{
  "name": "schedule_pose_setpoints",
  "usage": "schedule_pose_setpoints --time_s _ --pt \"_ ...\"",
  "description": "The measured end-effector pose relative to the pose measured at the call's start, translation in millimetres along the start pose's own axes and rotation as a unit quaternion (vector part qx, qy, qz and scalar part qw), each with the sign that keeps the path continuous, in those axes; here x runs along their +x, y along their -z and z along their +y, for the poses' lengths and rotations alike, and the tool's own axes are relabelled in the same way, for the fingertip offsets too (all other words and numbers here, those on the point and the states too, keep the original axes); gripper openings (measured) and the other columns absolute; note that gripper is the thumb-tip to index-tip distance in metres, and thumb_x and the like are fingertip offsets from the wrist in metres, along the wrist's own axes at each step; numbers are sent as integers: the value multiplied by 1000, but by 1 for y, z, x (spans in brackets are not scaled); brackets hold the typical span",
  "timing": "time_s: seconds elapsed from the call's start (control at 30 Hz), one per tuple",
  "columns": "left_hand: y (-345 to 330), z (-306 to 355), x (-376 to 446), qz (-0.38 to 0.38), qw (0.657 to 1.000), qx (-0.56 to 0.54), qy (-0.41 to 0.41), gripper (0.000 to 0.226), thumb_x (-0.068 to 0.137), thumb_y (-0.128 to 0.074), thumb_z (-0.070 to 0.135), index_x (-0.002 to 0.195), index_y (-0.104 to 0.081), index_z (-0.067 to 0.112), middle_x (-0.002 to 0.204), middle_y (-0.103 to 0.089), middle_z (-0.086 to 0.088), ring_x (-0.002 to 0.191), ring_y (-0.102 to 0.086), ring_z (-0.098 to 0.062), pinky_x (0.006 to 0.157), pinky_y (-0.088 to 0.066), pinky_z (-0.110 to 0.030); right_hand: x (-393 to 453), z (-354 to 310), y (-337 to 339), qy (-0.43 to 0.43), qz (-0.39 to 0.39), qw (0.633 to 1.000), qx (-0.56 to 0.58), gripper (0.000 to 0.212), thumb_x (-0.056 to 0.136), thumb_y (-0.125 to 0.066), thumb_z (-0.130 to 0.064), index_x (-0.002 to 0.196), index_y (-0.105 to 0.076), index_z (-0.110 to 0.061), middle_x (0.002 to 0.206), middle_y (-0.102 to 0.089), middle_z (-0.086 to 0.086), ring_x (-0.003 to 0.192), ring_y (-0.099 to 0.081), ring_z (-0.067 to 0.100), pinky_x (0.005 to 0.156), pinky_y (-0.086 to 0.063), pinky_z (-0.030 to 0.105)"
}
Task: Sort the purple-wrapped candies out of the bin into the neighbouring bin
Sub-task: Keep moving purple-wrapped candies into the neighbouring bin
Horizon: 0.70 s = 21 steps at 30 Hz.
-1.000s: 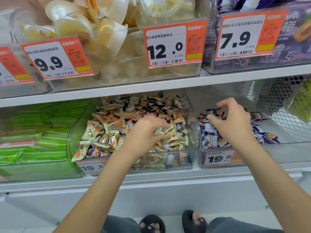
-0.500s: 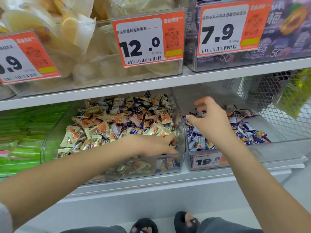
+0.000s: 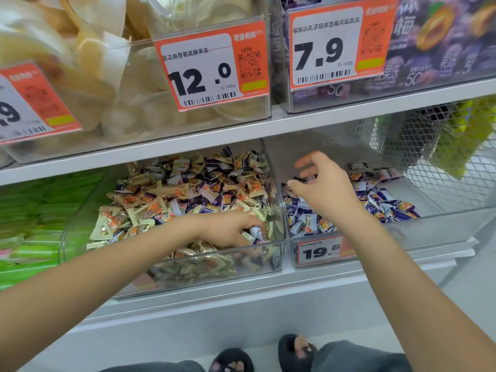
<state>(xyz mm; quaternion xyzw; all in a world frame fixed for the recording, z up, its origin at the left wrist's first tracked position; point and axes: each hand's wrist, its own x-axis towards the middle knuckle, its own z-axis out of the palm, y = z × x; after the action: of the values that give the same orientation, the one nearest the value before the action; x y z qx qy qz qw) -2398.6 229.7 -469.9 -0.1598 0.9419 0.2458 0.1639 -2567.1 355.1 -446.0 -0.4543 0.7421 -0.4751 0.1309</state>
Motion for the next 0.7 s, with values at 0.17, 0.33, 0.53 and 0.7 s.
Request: schedule_pose_setpoints --time_s 0.17,0.33,0.53,0.7 --pt "16 17 -23 39 991 -111 66 27 90 -63 26 98 -51 3 66 -58 -5 54 -50 -13 53 -43 -24 -3 -5 -1 9 -5 1000 15 22 86 -67 -22 103 -52 -25 95 -58 -5 74 -50 -1 55 -35 16" --pt "31 40 -44 167 980 -96 51 30 87 -64 38 89 -55 9 79 -54 -6 68 -47 -15 67 -40 -35 -14 -19 6 46 -18 996 77 9 92 -58 -27 100 -55 -30 86 -64 -4 65 -55 -1 56 -37 16" --pt "49 88 -24 234 962 -136 -32 14 92 -59 19 82 -59 10 60 -51 16 51 -42 1 55 -34 -16 -29 -27 19 105 -104 981 123 16 93 -58 -27 105 -57 -37 90 -65 -1 57 -55 0 53 -47 20" --pt "45 110 23 250 956 -151 1 40 87 -67 21 120 -46 16 106 -54 3 94 -55 -12 70 -45 -16 -23 -2 40 34 41 992 110 27 90 -59 -10 103 -63 -33 89 -69 2 69 -61 12 61 -52 26"
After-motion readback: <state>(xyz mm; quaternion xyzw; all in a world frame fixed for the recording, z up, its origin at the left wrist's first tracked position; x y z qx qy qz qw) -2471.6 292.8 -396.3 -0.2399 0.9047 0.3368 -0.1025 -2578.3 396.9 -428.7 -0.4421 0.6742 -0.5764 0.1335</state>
